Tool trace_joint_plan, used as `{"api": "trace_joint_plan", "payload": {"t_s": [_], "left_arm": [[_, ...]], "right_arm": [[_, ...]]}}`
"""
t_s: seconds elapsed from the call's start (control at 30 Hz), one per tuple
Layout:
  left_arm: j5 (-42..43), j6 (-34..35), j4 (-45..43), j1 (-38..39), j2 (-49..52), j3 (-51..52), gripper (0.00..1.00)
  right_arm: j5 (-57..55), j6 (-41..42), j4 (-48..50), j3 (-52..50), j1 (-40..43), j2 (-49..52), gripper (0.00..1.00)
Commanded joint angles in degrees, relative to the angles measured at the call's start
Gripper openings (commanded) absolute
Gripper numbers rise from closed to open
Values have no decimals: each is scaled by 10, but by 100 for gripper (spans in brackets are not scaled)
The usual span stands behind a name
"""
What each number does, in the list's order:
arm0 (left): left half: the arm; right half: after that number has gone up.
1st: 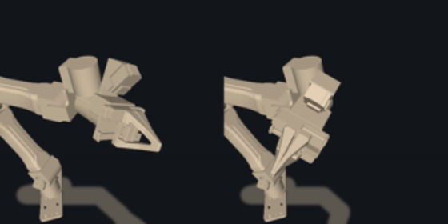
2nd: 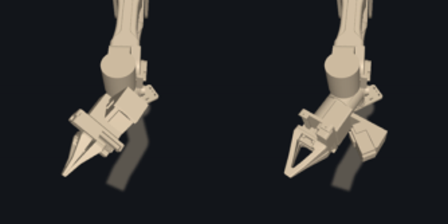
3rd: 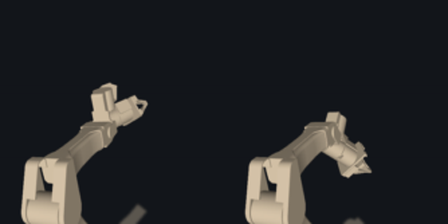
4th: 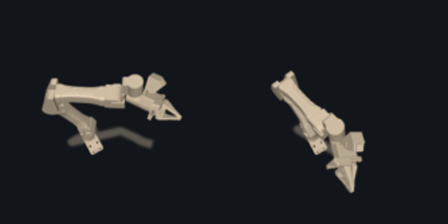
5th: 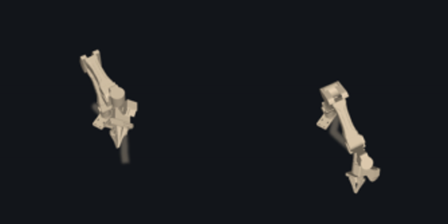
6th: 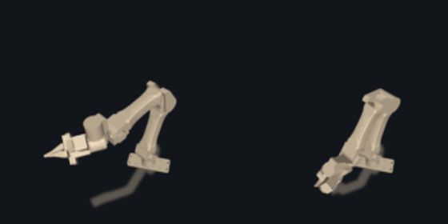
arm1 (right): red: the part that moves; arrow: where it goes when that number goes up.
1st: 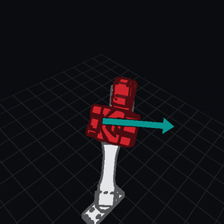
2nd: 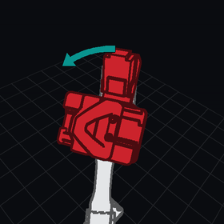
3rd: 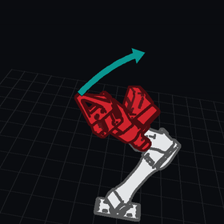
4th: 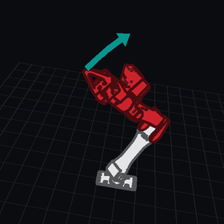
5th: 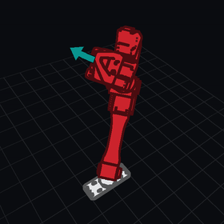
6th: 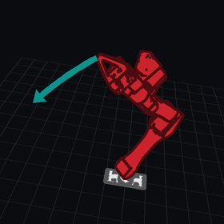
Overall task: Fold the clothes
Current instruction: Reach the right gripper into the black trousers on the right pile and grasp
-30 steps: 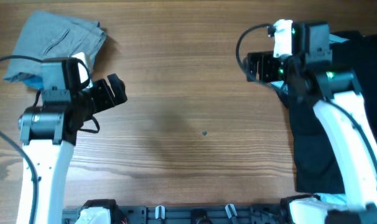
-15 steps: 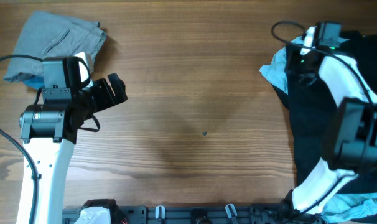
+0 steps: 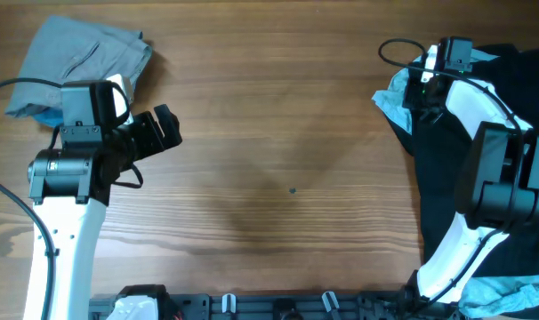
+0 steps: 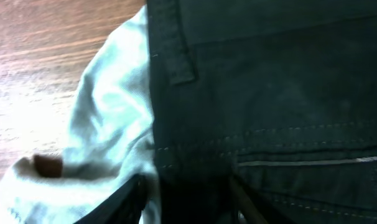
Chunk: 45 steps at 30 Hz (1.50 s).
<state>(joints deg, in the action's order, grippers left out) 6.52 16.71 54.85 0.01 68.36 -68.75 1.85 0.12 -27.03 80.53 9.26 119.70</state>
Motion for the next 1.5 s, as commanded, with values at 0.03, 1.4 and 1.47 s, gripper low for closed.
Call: {"api": "trace_joint_plan", "payload": {"t_s": [0.03,1.4,1.47], "left_arm": [[5,1,-2,2,-4,-10,100],[5,0,-2,2,-4,-10,100],[5,0,-3,2,-4,-10,100]], "right_arm": [[37,-14,-7,12,4,-11,20],[128,56,42,8,50,-85,36],[122,43,71,5,36,-62,50]]}}
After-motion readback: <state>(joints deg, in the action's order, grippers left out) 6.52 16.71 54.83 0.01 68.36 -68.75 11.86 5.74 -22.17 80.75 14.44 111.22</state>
